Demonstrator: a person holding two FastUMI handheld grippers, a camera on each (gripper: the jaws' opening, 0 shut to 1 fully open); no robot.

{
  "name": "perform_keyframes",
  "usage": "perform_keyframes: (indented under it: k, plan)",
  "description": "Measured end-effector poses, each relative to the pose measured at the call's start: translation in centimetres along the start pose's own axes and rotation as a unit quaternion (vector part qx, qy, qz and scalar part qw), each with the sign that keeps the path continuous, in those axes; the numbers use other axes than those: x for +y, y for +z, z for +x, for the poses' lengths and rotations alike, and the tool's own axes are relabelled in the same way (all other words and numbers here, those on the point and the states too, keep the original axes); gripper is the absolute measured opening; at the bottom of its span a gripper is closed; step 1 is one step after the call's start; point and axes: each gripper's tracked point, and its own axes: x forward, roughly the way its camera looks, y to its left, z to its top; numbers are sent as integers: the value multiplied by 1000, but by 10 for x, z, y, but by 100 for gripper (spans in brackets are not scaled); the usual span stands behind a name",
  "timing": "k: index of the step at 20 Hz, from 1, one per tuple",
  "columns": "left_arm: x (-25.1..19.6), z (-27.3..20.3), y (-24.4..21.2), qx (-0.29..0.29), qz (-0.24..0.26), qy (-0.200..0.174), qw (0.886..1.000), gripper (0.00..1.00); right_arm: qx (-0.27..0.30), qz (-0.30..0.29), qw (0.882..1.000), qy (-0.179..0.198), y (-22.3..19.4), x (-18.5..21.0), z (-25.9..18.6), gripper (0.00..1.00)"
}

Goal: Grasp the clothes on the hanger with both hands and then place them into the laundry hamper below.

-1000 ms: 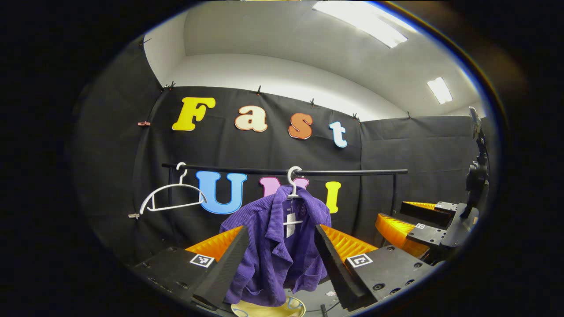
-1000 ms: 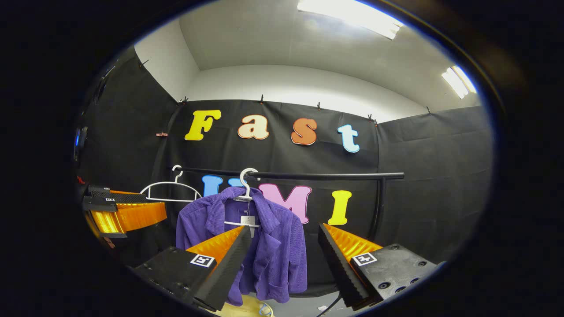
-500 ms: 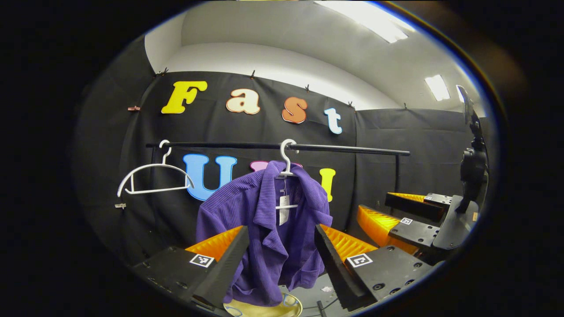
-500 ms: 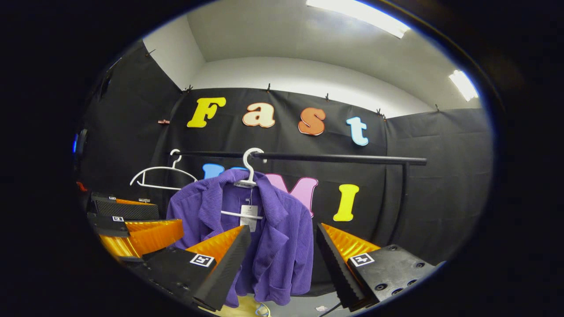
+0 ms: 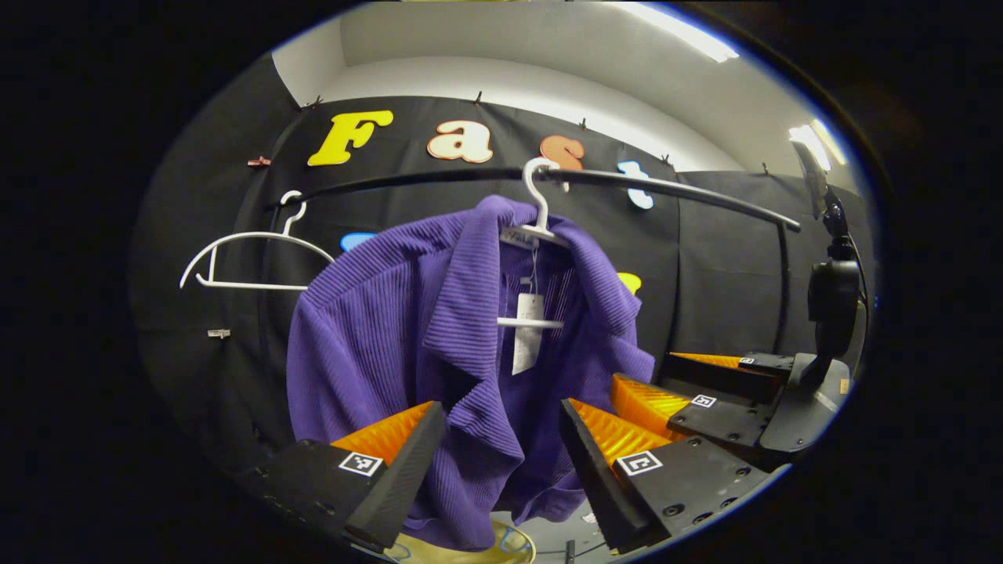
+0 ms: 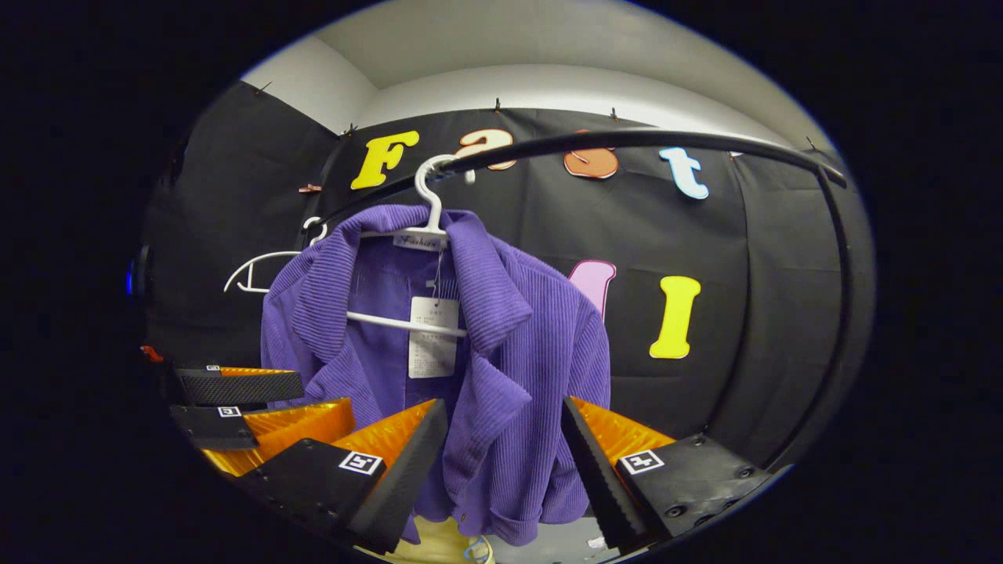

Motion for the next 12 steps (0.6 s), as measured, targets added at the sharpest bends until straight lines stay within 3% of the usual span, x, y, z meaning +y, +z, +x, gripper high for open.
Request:
perform_keyframes:
  k: [5,8,12]
  plan:
    - [1,27,-18,15,-25,16,999,91,22,-14,999,44,-22,11,18,92]
    - [-2,37,-16,6,-29,22,999,89,18,-18,999,45,-21,7,23,85]
    - [2,57,-18,5,-28,32,999,84,30,-3,998,46,-30,6,37,84]
